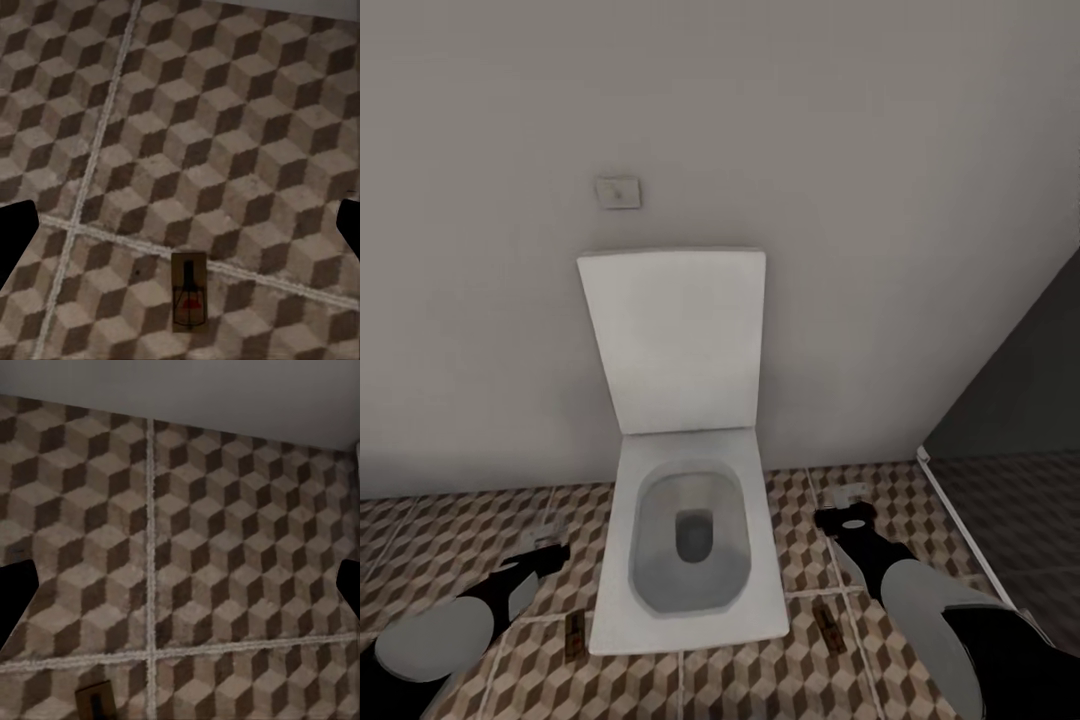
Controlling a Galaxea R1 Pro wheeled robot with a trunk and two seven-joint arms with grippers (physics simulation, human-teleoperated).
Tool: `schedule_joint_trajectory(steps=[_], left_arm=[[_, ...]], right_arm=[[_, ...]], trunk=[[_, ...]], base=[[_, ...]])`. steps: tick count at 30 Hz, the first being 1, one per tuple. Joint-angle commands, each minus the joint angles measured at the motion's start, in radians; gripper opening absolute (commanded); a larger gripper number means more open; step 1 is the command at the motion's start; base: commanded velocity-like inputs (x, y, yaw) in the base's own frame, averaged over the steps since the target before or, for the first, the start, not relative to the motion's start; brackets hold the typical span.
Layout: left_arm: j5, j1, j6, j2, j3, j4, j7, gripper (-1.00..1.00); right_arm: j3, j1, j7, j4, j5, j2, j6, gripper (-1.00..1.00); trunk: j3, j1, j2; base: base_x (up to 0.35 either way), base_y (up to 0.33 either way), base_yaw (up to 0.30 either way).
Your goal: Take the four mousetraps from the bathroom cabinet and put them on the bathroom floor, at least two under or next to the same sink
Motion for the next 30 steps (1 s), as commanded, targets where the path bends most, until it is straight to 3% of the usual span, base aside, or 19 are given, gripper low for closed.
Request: schedule_joint_trajectory(steps=[1,10,25,30], left_arm=[[0.006,0.006,-0.004,0.001,-0.008,-0.002,0.005,1.00],[0.006,0.070,-0.004,0.018,-0.008,-0.003,0.006,1.00],[0.006,0.177,-0.004,0.020,-0.007,-0.004,0.006,1.00],[0.006,0.202,-0.005,0.020,-0.007,-0.005,0.005,1.00]], right_arm=[[0.002,0.006,-0.004,0.005,0.006,-0.002,0.002,1.00],[0.002,0.075,-0.005,0.028,0.006,-0.017,-0.058,1.00],[0.003,0.201,-0.005,0.035,0.008,-0.048,-0.123,1.00],[0.004,0.232,-0.005,0.036,0.008,-0.052,-0.157,1.00]], trunk=[[0.003,-0.004,0.007],[0.031,-0.039,0.070],[0.078,-0.096,0.175],[0.078,-0.096,0.175]], base=[[0.000,0.000,0.000],[0.000,0.000,0.000],[0.000,0.000,0.000],[0.000,0.000,0.000]])
